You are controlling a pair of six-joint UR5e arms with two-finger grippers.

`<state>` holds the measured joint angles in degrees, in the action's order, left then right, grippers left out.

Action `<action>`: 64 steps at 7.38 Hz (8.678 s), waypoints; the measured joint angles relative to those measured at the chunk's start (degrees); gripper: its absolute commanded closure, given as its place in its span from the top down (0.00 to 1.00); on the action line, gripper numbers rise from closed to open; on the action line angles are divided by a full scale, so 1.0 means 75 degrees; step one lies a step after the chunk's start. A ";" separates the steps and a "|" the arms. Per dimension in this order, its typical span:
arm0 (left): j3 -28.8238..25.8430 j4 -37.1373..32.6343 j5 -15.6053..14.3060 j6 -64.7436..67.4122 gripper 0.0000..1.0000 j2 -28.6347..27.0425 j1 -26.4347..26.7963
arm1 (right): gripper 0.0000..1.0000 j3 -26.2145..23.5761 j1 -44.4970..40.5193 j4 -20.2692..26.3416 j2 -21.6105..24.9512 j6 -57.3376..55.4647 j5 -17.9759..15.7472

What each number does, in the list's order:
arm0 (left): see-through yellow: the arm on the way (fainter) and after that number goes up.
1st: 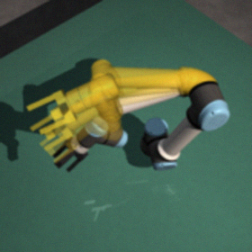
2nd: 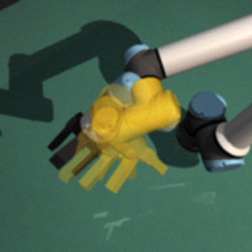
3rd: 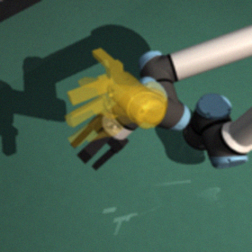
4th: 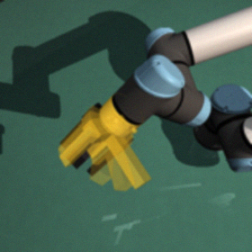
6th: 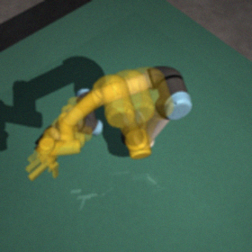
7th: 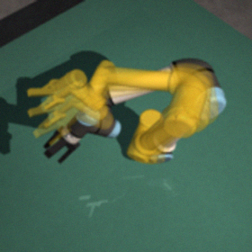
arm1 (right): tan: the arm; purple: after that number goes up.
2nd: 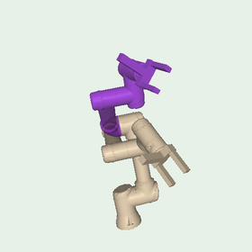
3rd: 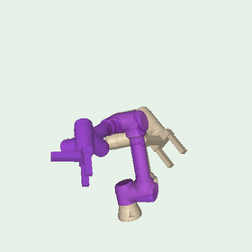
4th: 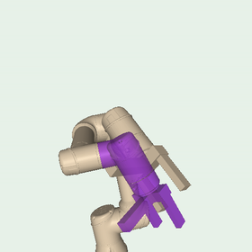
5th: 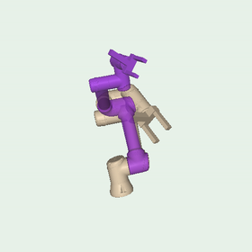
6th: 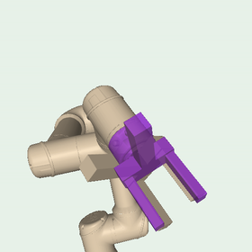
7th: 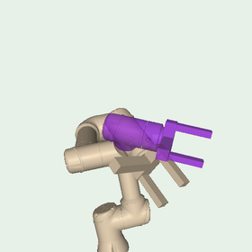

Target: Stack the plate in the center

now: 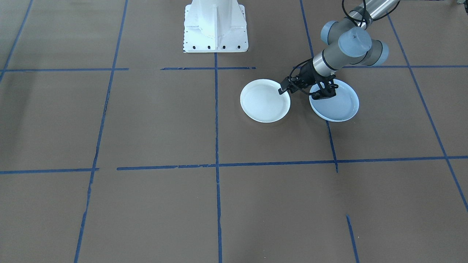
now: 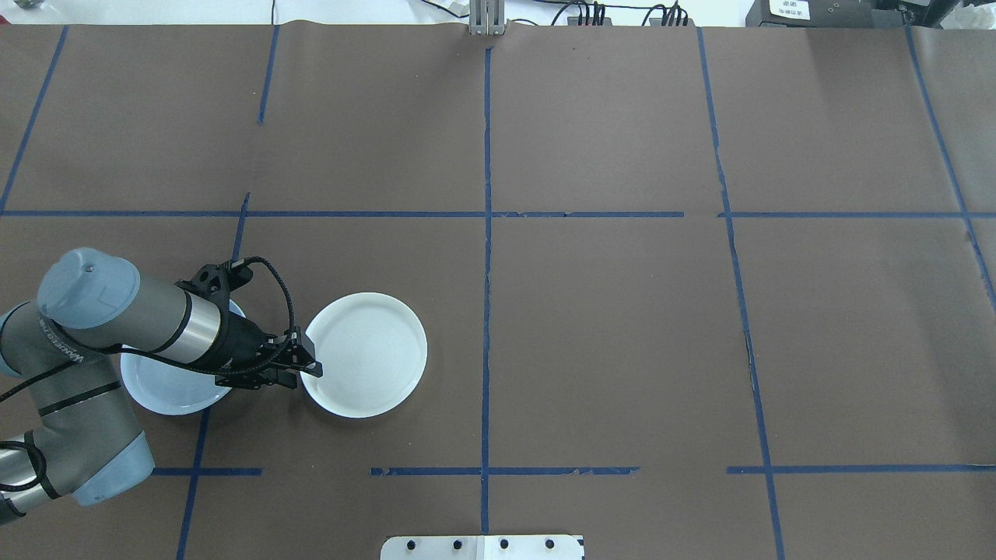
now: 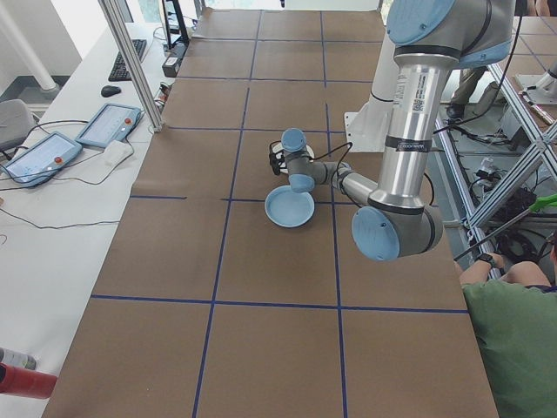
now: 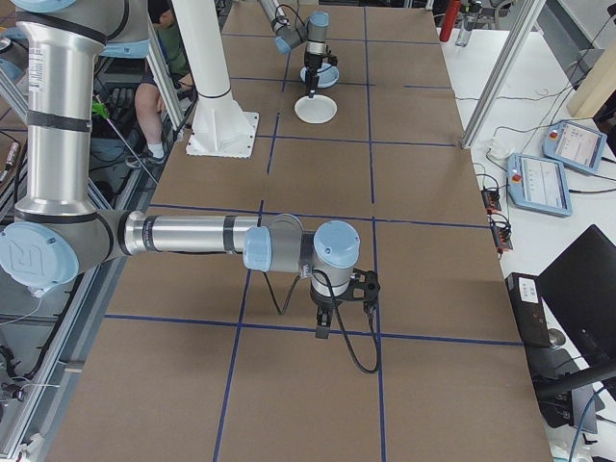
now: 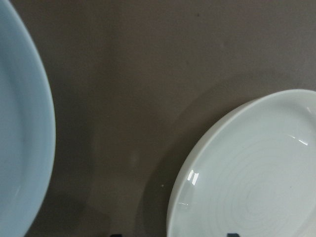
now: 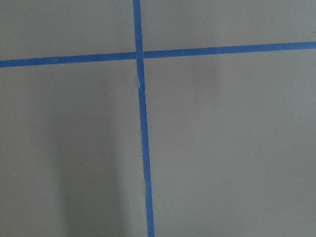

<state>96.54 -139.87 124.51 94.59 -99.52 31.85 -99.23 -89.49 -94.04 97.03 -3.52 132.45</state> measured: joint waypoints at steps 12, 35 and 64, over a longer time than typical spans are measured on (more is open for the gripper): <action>0.0137 -0.0077 0.0601 -0.0151 0.00 0.0071 0.0306 | 1.00 0.0000 -0.0002 0.0000 0.0000 0.0000 0.0000; -0.0688 0.0141 0.2753 -0.6537 1.00 0.2191 0.3728 | 1.00 0.0000 0.0003 0.0000 0.0000 0.0000 0.0000; 0.0062 0.8011 0.1603 -1.4614 1.00 0.1649 0.8456 | 1.00 0.0000 -0.0001 0.0000 0.0000 0.0000 0.0000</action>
